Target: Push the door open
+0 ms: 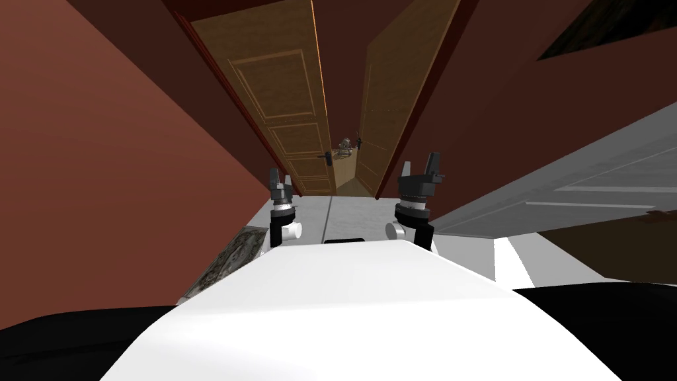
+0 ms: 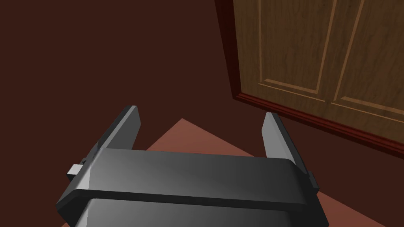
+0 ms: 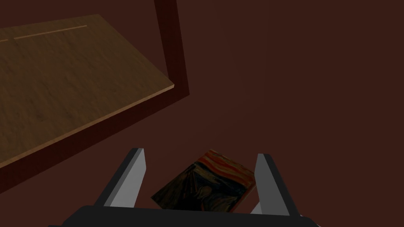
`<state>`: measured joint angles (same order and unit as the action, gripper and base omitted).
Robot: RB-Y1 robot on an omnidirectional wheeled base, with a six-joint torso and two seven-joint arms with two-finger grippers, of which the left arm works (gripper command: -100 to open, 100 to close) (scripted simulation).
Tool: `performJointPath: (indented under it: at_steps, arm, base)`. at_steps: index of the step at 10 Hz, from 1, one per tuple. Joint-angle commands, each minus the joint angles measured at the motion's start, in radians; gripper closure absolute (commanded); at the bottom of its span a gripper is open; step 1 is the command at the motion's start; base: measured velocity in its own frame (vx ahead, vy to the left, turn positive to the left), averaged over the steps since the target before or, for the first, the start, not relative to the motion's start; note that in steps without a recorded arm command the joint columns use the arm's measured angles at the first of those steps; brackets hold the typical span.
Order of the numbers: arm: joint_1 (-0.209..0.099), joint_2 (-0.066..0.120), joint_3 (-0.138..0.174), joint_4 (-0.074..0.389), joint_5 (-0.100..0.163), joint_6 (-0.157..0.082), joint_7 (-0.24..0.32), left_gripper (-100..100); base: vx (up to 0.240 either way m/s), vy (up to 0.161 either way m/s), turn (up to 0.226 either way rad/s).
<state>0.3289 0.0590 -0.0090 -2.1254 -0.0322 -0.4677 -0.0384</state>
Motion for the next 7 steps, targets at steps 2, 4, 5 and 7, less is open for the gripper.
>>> performJointPath:
  at_steps: [2, 4, 5, 7]
  arm:
    - [-0.039, 0.007, 0.002, 0.077, 0.011, -0.004, 0.002, -100]
    - [-0.073, 0.012, 0.002, 0.141, 0.019, -0.003, 0.003, -100]
    - [-0.091, 0.014, 0.003, 0.174, 0.023, -0.003, 0.003, -100]
    - [-0.110, 0.016, 0.003, 0.208, 0.027, -0.002, 0.004, -100]
  base:
    - [0.105, -0.001, -0.018]
    - [0.099, 0.019, -0.019]
    - [0.096, 0.019, -0.016]
    - [0.081, 0.012, -0.014]
